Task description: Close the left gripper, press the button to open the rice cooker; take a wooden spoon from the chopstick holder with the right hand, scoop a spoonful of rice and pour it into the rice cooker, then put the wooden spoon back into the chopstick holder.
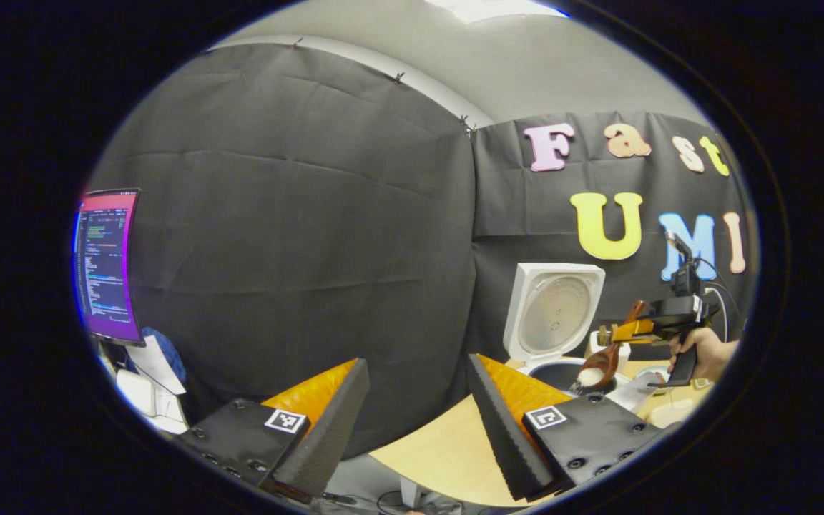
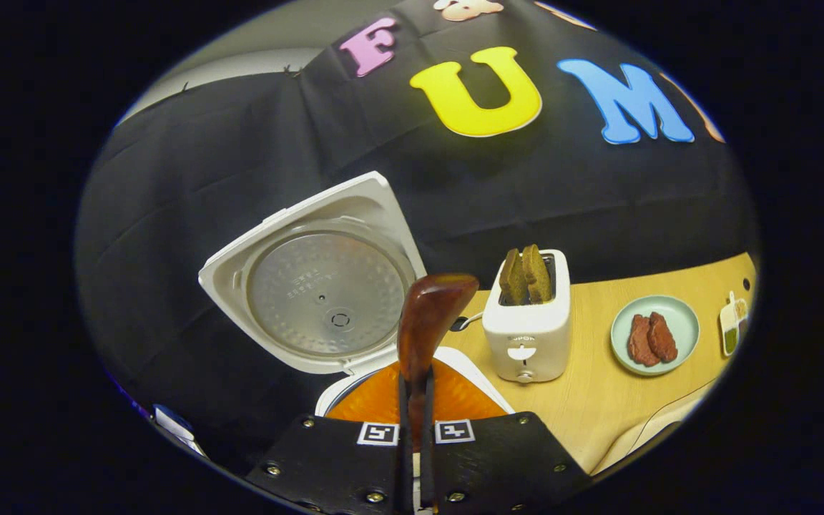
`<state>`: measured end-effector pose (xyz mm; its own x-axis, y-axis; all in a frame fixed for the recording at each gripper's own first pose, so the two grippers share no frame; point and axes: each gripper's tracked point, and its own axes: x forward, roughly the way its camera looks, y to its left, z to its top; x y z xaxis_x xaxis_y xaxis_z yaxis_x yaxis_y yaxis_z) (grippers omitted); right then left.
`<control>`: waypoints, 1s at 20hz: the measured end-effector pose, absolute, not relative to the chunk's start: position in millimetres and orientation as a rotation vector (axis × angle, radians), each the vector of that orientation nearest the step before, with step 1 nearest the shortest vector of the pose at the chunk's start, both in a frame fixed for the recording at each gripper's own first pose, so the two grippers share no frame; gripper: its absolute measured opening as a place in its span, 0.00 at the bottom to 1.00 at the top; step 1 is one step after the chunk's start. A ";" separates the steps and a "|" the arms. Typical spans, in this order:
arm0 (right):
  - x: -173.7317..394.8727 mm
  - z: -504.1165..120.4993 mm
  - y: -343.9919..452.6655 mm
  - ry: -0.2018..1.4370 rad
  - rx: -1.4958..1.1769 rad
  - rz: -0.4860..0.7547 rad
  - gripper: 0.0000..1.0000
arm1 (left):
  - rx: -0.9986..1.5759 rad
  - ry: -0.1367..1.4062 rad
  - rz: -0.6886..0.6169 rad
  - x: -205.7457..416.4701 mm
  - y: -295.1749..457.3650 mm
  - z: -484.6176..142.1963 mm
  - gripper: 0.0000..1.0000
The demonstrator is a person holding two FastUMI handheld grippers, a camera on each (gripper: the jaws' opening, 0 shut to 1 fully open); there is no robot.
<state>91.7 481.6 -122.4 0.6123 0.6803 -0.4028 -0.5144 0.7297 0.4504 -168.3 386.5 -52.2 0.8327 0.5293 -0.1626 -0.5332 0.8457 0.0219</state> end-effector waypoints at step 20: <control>57.9 -46.5 478.2 0.037 -0.221 0.801 0.04 | -0.029 0.138 0.500 -155.3 374.3 -47.4 0.96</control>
